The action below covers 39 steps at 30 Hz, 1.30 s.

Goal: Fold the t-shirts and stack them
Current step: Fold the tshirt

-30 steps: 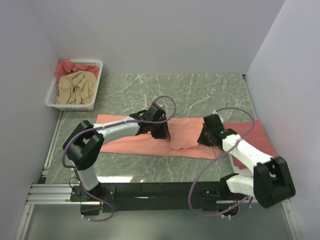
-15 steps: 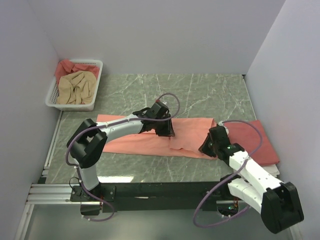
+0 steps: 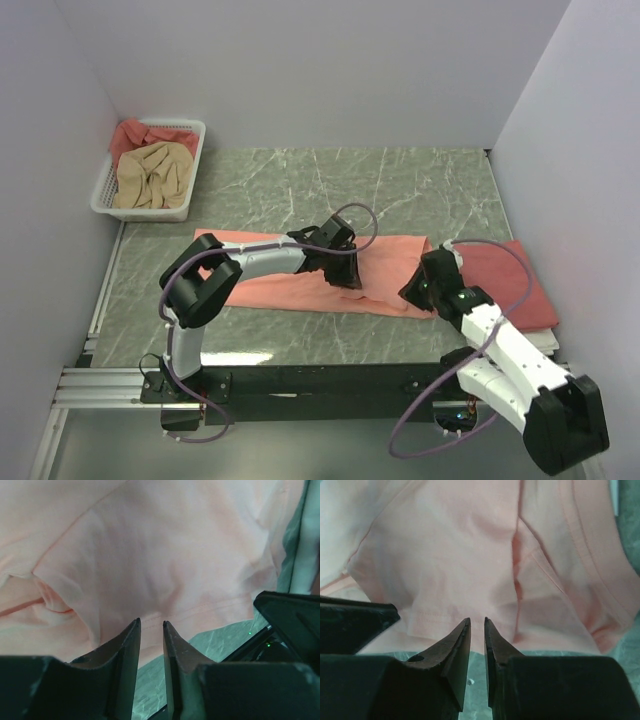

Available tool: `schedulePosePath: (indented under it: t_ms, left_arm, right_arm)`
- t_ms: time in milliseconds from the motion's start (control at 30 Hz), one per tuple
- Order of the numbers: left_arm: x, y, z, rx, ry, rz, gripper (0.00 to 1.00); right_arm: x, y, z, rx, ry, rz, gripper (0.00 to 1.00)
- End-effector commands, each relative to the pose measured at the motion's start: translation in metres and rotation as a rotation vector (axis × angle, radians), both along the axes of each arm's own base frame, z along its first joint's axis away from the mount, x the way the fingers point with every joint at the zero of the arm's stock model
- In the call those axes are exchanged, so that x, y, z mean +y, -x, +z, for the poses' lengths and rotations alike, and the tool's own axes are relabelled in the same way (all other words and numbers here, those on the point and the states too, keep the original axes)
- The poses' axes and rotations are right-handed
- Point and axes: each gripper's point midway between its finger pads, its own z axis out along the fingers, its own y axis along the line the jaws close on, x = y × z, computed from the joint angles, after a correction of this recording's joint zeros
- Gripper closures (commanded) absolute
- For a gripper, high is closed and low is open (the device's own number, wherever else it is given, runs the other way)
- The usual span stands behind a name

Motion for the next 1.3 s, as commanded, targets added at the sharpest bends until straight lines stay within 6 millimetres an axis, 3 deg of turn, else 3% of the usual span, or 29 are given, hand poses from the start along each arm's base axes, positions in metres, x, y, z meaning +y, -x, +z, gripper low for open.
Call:
schedulePosePath:
  t_ms: [0,300,467,600,733,767,867,900,967,1000,1133,1267]
  left_arm:
    - [-0.005,0.002,0.001,-0.005,0.027,-0.007,0.7]
    - [0.01,0.004,-0.018,0.015,-0.04,0.024,0.71]
    - [0.014,0.01,-0.028,0.037,-0.055,0.021,0.71]
    - [0.015,0.008,-0.013,0.009,-0.043,0.018,0.71]
    - [0.021,-0.01,0.03,-0.068,-0.002,0.043,0.69]
    - [0.027,-0.013,0.045,-0.089,0.007,0.055,0.68]
    - [0.049,-0.023,0.065,-0.119,0.016,0.109,0.65]
    - [0.067,-0.027,0.058,-0.115,-0.019,0.148,0.64]
    - [0.086,-0.029,0.066,-0.139,-0.023,0.189,0.64]
    - [0.103,-0.036,0.062,-0.158,-0.057,0.237,0.64]
    - [0.157,-0.029,0.033,-0.163,-0.194,0.357,0.67]
    - [0.185,-0.028,0.015,-0.179,-0.268,0.46,0.69]
  right_arm:
    - [0.005,-0.023,0.012,-0.034,0.005,-0.007,0.76]
    - [0.01,0.015,-0.038,0.073,-0.046,-0.029,0.77]
    - [0.004,0.019,-0.044,0.091,-0.027,-0.058,0.76]
    - [0.004,0.014,-0.036,0.083,-0.018,-0.057,0.76]
    - [0.003,0.007,-0.01,0.036,-0.01,-0.053,0.75]
    - [0.002,-0.001,0.006,-0.011,-0.01,-0.061,0.75]
    - [-0.002,-0.006,0.03,-0.075,0.001,-0.067,0.7]
    - [-0.004,-0.008,0.035,-0.091,0.007,-0.066,0.65]
    - [-0.003,-0.013,0.044,-0.114,0.01,-0.062,0.61]
    - [-0.002,-0.016,0.047,-0.119,0.01,-0.058,0.6]
    - [0.006,-0.035,0.049,-0.121,0.016,-0.048,0.6]
    - [0.011,-0.056,0.035,-0.075,0.061,-0.042,0.59]
